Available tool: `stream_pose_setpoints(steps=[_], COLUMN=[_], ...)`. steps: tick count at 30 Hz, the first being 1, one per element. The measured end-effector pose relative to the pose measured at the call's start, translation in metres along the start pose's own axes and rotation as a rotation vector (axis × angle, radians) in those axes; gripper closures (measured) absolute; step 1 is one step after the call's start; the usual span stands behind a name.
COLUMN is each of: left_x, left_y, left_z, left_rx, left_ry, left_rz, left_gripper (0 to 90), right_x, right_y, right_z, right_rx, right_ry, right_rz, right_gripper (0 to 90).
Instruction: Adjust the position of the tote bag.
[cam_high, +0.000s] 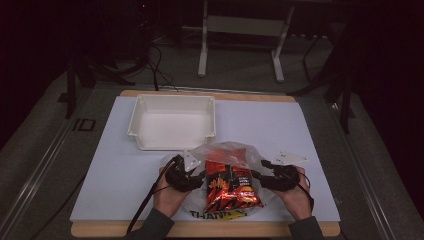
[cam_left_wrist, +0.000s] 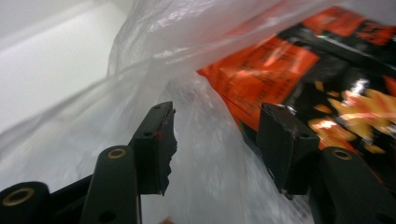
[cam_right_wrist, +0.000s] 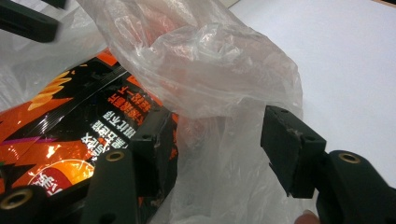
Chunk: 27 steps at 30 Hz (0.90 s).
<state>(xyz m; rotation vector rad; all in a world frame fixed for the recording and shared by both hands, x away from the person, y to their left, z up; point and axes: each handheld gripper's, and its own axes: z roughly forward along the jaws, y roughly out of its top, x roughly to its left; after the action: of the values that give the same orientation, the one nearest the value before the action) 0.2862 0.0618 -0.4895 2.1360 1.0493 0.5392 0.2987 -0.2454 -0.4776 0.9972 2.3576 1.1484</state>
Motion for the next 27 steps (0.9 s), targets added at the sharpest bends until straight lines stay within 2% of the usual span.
stream_pose_setpoints(steps=[4,6,10,13,15,17,18,19,20,21,22,23,24,25,27], left_x=[0.001,0.003,0.005,0.007,0.007,0.008,0.011,0.013,0.013,0.015,0.020,0.024,0.029,0.035,0.049], left_y=[0.005,0.007,0.010,0.010,0.009,0.009,0.008,0.008,0.008,0.007,0.005,0.004,0.002,-0.001,-0.007], left_z=[0.015,0.019,0.025,0.022,0.018,0.015,0.007,0.004,0.004,0.000,-0.007,-0.010,-0.013,-0.015,-0.020], left_rx=[0.035,0.050,0.071,0.063,0.059,0.055,0.028,0.017,0.017,0.009,-0.025,-0.031,-0.045,-0.073,-0.098], left_ry=[0.033,0.037,0.050,0.045,0.032,0.027,0.000,-0.010,-0.010,-0.016,-0.056,-0.071,-0.102,-0.153,-0.207], left_rz=[-0.044,-0.065,-0.082,-0.071,-0.056,-0.044,-0.023,-0.004,-0.004,0.009,0.037,0.050,0.055,0.057,0.051], left_gripper=[44.6,45.9,56.0,69.7,79.3,87.6,88.6,89.0,89.4,89.4,89.8,89.9,89.9,90.0,90.0], right_x=[0.001,0.001,0.000,0.002,0.003,0.001,-0.001,-0.003,-0.003,-0.006,-0.010,-0.012,-0.013,-0.016,-0.021], right_y=[0.000,0.000,0.002,0.002,0.003,0.003,0.003,0.003,0.003,0.003,0.003,0.003,0.003,0.003,0.001], right_z=[0.001,0.002,0.009,0.015,0.016,0.015,0.013,0.010,0.010,0.008,0.003,0.001,-0.001,-0.002,-0.006], right_rx=[-0.001,-0.001,0.021,0.040,0.042,0.049,0.044,0.041,0.041,0.043,0.040,0.043,0.051,0.059,0.068], right_ry=[0.003,0.002,0.003,-0.013,-0.032,-0.051,-0.046,-0.047,-0.047,-0.041,-0.039,-0.044,-0.057,-0.074,-0.089], right_rz=[0.003,0.013,0.035,0.022,0.003,0.000,0.012,0.024,0.024,0.028,0.033,0.029,0.024,0.015,0.018], right_gripper=[42.7,41.0,34.1,33.2,39.1,52.4,59.3,64.7,64.7,71.6,80.9,83.6,85.7,87.2,88.7])
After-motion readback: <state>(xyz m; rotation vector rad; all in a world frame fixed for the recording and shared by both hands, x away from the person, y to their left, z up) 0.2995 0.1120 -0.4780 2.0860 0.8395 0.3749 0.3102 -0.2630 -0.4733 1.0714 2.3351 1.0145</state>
